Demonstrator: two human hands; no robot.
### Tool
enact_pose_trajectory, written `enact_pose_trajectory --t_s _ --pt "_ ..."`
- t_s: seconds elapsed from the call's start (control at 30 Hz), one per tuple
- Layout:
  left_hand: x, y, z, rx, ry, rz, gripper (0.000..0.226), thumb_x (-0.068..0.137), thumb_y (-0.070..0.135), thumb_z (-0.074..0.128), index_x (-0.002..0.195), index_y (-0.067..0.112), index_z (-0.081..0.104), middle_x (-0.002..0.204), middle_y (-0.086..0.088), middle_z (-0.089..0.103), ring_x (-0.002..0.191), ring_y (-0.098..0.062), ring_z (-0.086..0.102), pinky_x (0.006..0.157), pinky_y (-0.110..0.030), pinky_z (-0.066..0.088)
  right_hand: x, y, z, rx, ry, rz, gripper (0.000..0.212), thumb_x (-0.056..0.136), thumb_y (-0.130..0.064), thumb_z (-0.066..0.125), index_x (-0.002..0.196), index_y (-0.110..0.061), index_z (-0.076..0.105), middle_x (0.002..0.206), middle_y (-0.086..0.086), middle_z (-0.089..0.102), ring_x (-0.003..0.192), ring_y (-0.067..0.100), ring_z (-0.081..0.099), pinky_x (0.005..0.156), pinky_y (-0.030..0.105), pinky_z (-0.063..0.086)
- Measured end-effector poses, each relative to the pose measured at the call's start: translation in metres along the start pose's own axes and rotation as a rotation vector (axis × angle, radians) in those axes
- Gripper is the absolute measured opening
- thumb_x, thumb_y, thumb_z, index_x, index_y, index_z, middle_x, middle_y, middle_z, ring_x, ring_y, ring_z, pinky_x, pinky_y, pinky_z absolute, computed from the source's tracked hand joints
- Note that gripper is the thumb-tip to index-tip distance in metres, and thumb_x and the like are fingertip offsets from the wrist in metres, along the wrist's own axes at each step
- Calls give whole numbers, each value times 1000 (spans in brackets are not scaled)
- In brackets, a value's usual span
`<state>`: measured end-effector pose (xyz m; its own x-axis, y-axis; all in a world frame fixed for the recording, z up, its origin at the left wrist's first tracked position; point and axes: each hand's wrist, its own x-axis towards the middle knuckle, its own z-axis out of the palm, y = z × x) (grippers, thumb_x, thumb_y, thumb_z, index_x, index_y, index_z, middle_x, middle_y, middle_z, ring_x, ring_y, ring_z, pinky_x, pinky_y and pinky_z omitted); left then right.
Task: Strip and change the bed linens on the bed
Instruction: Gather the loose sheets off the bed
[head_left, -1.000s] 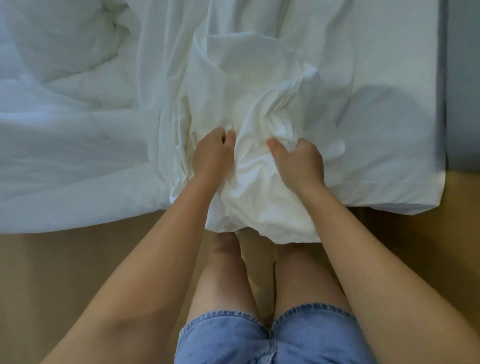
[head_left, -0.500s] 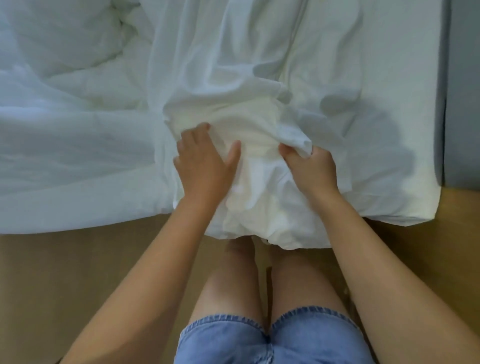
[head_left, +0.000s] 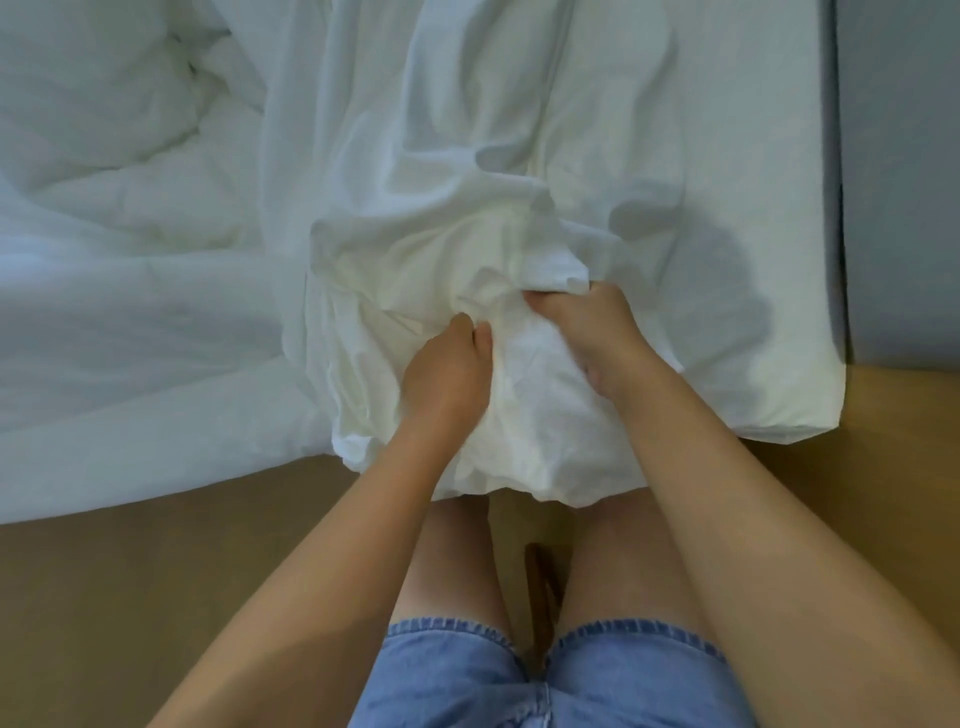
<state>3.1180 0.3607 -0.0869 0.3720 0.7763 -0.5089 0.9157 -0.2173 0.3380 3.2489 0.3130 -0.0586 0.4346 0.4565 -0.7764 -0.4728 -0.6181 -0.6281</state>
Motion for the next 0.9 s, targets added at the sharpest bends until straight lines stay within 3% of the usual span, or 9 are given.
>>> enact_pose_trajectory --t_s 0.13,0.27,0.33,0.4,0.47,0.5,0.57,0.67,0.9 --pt "-18 72 9 -175 219 -34 42 103 29 31 62 25 23 54 7 34 47 -6 32 48 -28 17 -19 -36 -57 305 -53 44 20 74 -3 72 90 -14 67 77 -1 74 74 15 71 66 27 58" --pt "-33 173 23 -397 469 182 34 99 24 38 65 20 32 53 5 43 45 -8 34 51 -25 19 -46 -55 -166 407 -39 -63 26 61 -13 78 86 -20 74 86 -3 75 82 13 71 68 30 57" --pt "-48 208 44 -352 363 278 29 99 25 39 76 13 50 65 -7 59 55 -21 52 54 -30 33 -55 -44 -212 479 14 -35 34 56 -20 78 90 -20 75 96 0 74 89 16 70 75 32 57" --pt "-52 230 76 -237 103 251 25 102 21 38 98 4 57 90 -15 64 78 -30 63 61 -38 44 -51 -22 -240 474 156 25 37 72 -23 75 108 -19 68 107 -1 69 98 12 66 90 32 52" --pt "-40 236 106 -196 -63 149 26 101 13 38 123 3 47 115 -14 56 100 -27 59 67 -31 42 -33 -1 -244 367 298 -34 25 80 -21 72 104 -24 64 99 -9 66 85 -1 65 74 15 52" --pt "-30 231 113 -186 -103 91 27 102 14 36 124 3 47 117 -13 56 102 -26 58 66 -28 38 -21 8 -241 289 362 -73 22 78 -19 74 96 -27 63 92 -12 65 80 -1 64 64 13 50" --pt "-18 218 118 -155 -128 102 32 104 21 30 107 2 56 106 -14 64 94 -28 60 61 -26 29 3 26 -232 163 447 -88 19 76 -19 76 85 -25 60 86 -10 64 84 11 65 67 21 51" --pt "-19 203 121 -46 -125 185 36 104 23 28 92 4 57 94 -14 66 86 -30 60 60 -26 24 29 53 -231 -89 503 -41 31 77 -32 75 89 -13 54 93 2 62 93 25 62 82 38 52" --pt "-36 188 111 -31 -70 327 33 94 46 48 86 14 42 82 -3 49 71 -18 45 63 -27 27 20 69 -225 -124 306 3 56 79 -49 68 121 -13 55 110 -2 60 99 14 58 78 25 46"
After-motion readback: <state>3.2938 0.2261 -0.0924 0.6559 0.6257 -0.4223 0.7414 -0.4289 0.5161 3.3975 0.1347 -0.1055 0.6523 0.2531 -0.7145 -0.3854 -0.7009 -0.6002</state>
